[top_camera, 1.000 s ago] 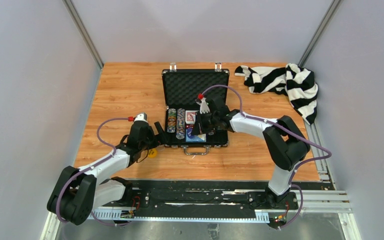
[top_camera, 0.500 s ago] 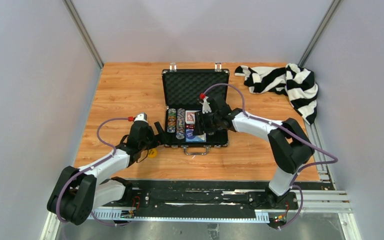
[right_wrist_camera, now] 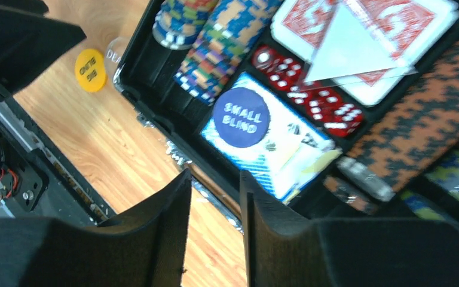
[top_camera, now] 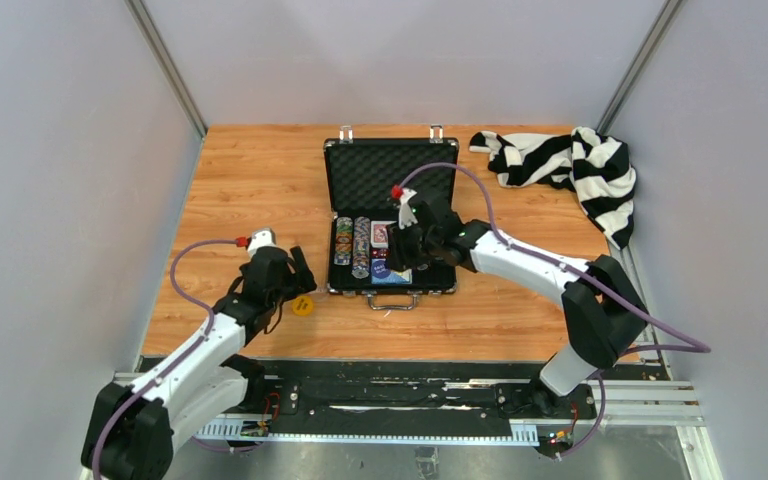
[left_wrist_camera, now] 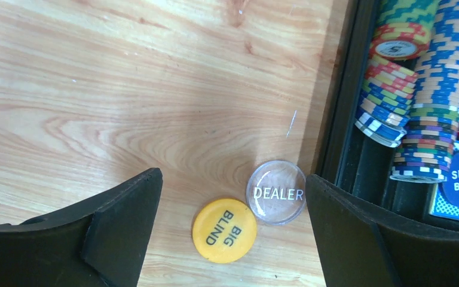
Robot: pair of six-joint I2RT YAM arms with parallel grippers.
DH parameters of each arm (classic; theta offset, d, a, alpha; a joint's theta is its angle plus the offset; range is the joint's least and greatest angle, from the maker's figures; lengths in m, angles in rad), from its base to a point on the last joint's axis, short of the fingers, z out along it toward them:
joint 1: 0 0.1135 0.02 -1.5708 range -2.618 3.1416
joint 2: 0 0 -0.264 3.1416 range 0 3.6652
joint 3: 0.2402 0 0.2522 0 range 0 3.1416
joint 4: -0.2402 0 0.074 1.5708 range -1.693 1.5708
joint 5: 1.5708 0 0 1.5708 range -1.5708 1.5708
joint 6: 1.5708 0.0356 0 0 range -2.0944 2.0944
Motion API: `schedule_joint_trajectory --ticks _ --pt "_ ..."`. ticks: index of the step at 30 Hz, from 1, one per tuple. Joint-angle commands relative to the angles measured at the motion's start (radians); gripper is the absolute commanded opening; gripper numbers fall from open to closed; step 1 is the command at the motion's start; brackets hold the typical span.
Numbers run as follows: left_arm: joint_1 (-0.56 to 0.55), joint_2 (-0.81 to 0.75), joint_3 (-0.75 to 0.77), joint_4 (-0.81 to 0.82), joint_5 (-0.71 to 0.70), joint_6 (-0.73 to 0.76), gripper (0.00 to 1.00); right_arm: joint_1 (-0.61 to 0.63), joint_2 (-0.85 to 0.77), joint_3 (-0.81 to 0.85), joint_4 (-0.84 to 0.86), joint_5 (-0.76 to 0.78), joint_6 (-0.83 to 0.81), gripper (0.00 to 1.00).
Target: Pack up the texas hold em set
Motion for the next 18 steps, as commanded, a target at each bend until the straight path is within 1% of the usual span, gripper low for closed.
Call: schedule_joint_trajectory --ticks 1,2,3,5,6,12,18 --pt "0.006 -0.11 -0.024 -0.079 -0.057 0.01 0.92 0.118 0.039 0.033 -0.033 0.044 -0.036 0.25" --pt "0.005 -0.122 -0.026 -0.08 -0.045 0.008 0.91 0.145 0.041 0.026 -0.029 0.066 -0.034 0.17" --pt "0.005 -0.128 -0.022 -0.087 -0.036 0.008 0.9 0.165 0.044 0.013 -0.02 0.076 -0.03 0.12" --pt "0.006 -0.122 -0.011 -0.112 -0.033 0.011 0.9 0.185 0.054 -0.02 0.008 0.059 -0.013 0.03" --pt "0.005 -0.116 -0.007 -0.121 -0.032 0.012 0.9 0.189 0.062 -0.038 0.024 0.052 -0.004 0.01" --pt "0.005 -0.087 -0.006 -0.096 0.01 0.009 0.91 0.195 0.102 -0.102 0.08 0.075 0.027 0.01" --pt "0.006 -0.046 -0.004 -0.05 0.03 0.014 0.93 0.191 0.187 -0.058 0.05 0.184 0.009 0.01"
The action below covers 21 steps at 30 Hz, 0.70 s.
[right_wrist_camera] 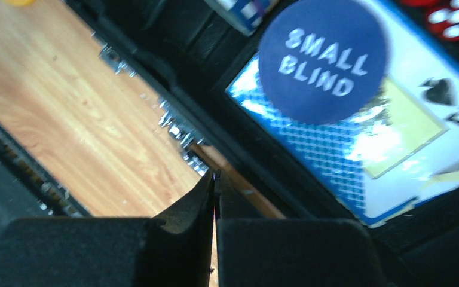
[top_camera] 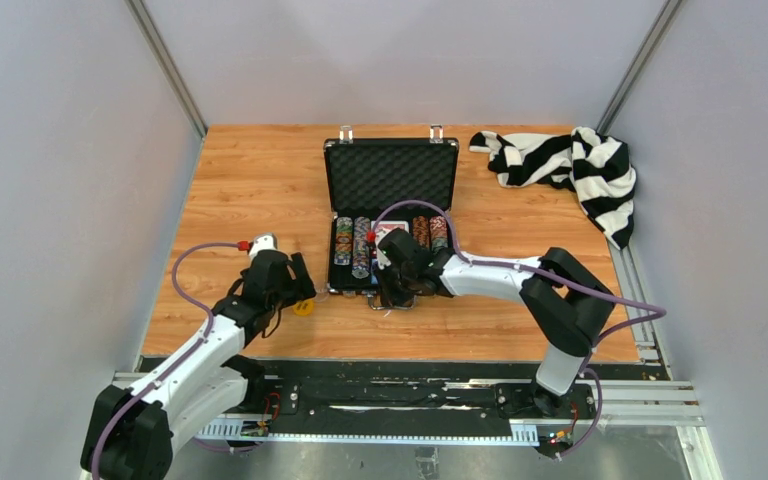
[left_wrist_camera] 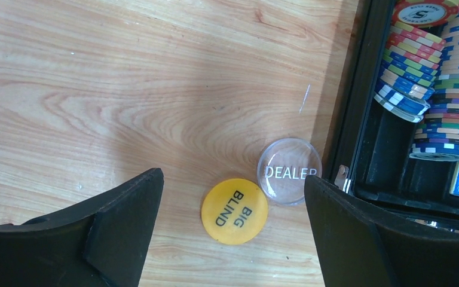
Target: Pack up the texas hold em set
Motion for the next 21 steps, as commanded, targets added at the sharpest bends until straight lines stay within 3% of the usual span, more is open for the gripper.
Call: schedule_joint_trajectory --ticks 1,9,21 --pt "0.005 0.027 0.006 0.047 0.017 0.008 0.93 -0.005 0.058 0.047 -0.005 0.106 -0.002 0.01" --pt "0.005 0.061 0.007 0.079 0.02 0.017 0.95 -0.051 0.133 0.16 -0.053 0.283 -0.025 0.01" --pt "0.006 0.038 -0.008 0.113 0.055 0.084 1.0 -0.093 0.174 0.25 -0.052 0.233 -0.043 0.01"
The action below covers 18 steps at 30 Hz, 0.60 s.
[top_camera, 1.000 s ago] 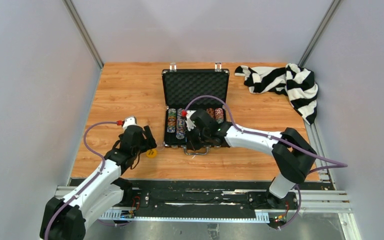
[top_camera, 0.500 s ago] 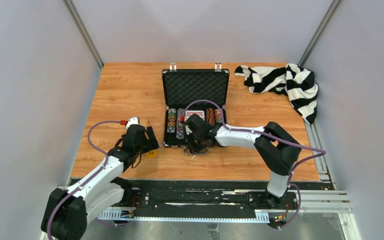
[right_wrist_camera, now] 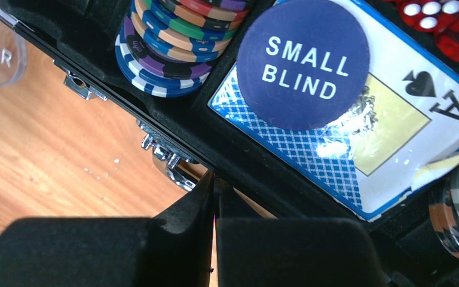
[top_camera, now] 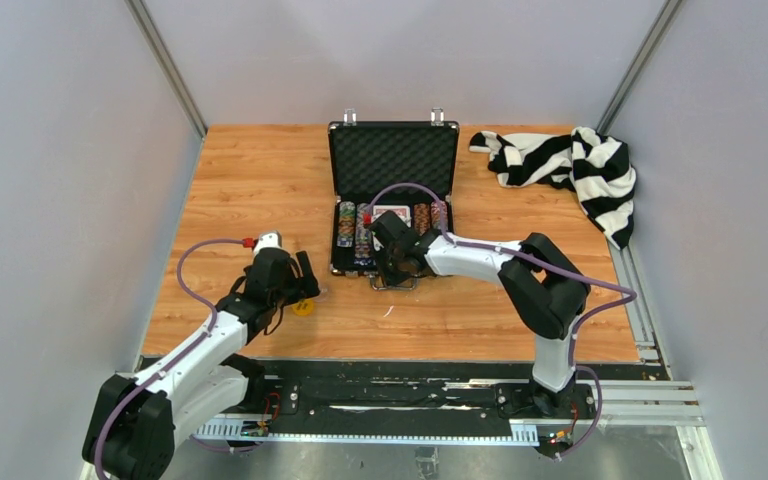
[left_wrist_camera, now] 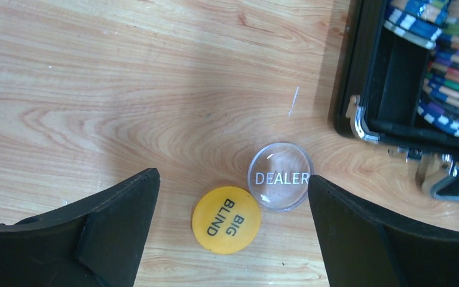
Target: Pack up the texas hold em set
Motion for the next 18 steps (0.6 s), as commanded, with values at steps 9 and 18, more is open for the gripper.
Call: schedule_joint_trajectory --ticks 9,18 --pt "-0.009 -0.032 0.002 0.075 0.082 0.166 0.92 -0.025 -0.155 -0.045 0.083 -0.042 -0.042 0.01" --pt "-0.168 0.253 0.149 0.013 0.033 0.162 0.94 -0.025 -0.311 -0.117 0.067 -0.022 -0.054 0.01"
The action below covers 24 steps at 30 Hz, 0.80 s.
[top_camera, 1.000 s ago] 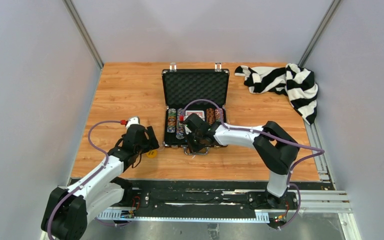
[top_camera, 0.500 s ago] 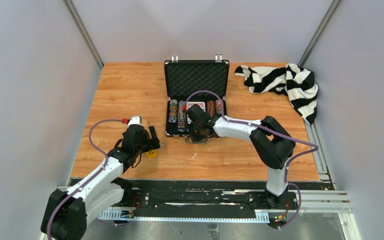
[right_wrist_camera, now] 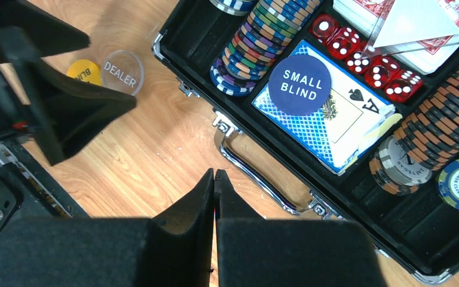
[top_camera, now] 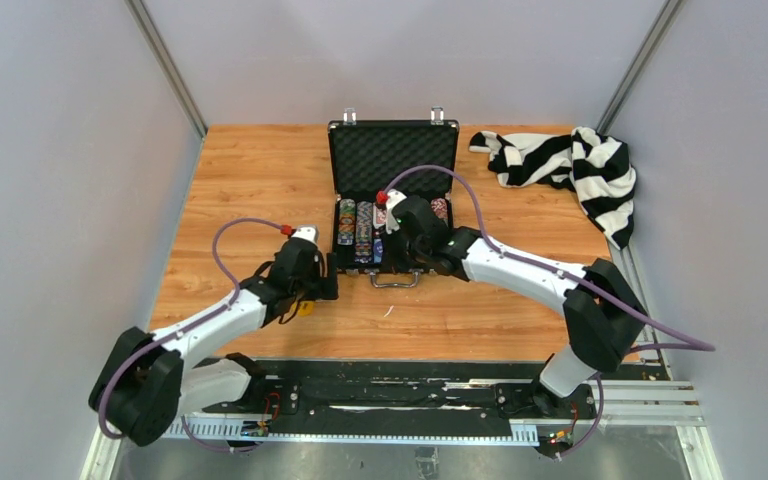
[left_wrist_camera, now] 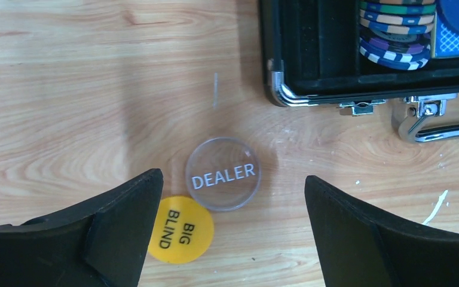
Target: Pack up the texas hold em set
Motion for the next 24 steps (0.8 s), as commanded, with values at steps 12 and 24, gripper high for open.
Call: schedule_joint_trajectory --ticks 12,24 --pt "-0.046 0.259 0.087 -0.013 -0.028 0.04 0.84 -0.008 -0.09 -0.087 -0.011 0.056 -0.021 0.01" --pt "-0.106 0.265 0.108 -0.118 -0.117 0.013 0.81 -0.012 -0.085 -0.099 -0.013 0.056 -0.012 0.01"
